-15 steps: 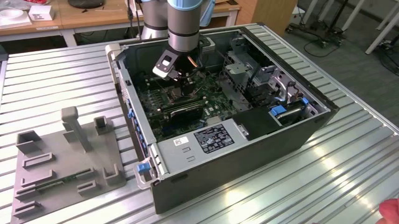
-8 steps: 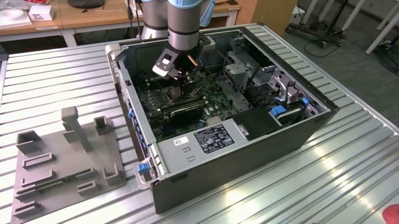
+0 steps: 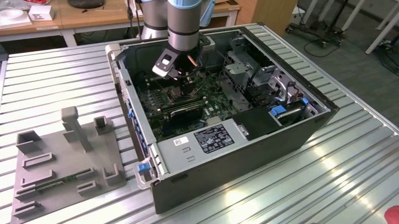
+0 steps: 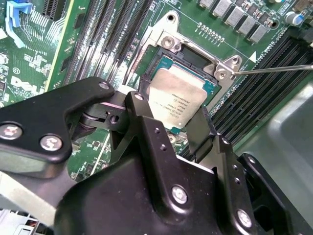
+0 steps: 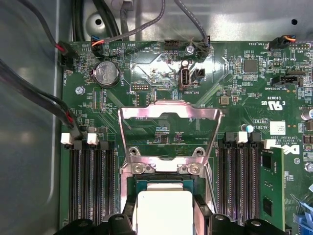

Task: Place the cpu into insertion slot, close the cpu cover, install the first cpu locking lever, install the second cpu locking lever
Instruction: 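Place the cpu into insertion slot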

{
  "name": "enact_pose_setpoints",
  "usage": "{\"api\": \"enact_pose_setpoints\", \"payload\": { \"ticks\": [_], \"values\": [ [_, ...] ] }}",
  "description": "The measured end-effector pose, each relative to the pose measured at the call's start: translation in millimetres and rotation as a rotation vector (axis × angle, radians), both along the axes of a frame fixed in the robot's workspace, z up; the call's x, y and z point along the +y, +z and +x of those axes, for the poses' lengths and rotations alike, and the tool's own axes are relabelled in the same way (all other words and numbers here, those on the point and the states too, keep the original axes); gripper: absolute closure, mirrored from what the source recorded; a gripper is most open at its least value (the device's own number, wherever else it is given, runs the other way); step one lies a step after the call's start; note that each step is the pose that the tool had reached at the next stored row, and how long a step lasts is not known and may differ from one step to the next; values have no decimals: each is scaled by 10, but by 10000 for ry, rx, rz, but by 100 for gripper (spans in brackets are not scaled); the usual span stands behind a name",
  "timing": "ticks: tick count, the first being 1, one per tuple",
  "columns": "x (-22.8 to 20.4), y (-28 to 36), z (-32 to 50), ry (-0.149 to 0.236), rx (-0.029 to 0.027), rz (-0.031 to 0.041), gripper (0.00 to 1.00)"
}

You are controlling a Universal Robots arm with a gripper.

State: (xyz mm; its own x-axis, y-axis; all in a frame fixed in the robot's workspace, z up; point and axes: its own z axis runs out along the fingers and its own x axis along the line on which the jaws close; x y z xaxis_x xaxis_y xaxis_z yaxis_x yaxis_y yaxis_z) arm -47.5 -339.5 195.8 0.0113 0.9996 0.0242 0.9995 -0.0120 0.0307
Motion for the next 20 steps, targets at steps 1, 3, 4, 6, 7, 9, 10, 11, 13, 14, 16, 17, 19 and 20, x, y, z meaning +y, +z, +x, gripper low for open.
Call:
{"api": "enact_pose_setpoints", "payload": {
  "ticks": [1, 3, 4, 6, 7, 9, 10, 11, 13, 14, 16, 17, 19, 20],
  "values": [
    [0, -4, 0, 0, 0, 0, 46],
    [0, -11, -2, -1, 0, 0, 46],
    [0, -12, -2, 0, 1, -1, 46],
    [0, -12, -2, 0, 2, -3, 46],
    [0, -13, -2, -1, 1, -1, 46],
    [0, -16, -2, 0, -1, 2, 46],
    [0, -21, -2, -1, 0, 1, 46],
    [0, -25, -3, 0, 3, -3, 46],
    [-1, -31, -3, -2, 3, -4, 46],
    [-1, -32, -3, -1, 2, -4, 46],
    [0, -33, -2, -1, 1, -2, 46],
    [0, -33, -2, -1, 1, -1, 46],
    [0, -33, -2, -1, 1, -1, 46],
    [0, -33, -2, -1, 1, -1, 46]
  ]
}}
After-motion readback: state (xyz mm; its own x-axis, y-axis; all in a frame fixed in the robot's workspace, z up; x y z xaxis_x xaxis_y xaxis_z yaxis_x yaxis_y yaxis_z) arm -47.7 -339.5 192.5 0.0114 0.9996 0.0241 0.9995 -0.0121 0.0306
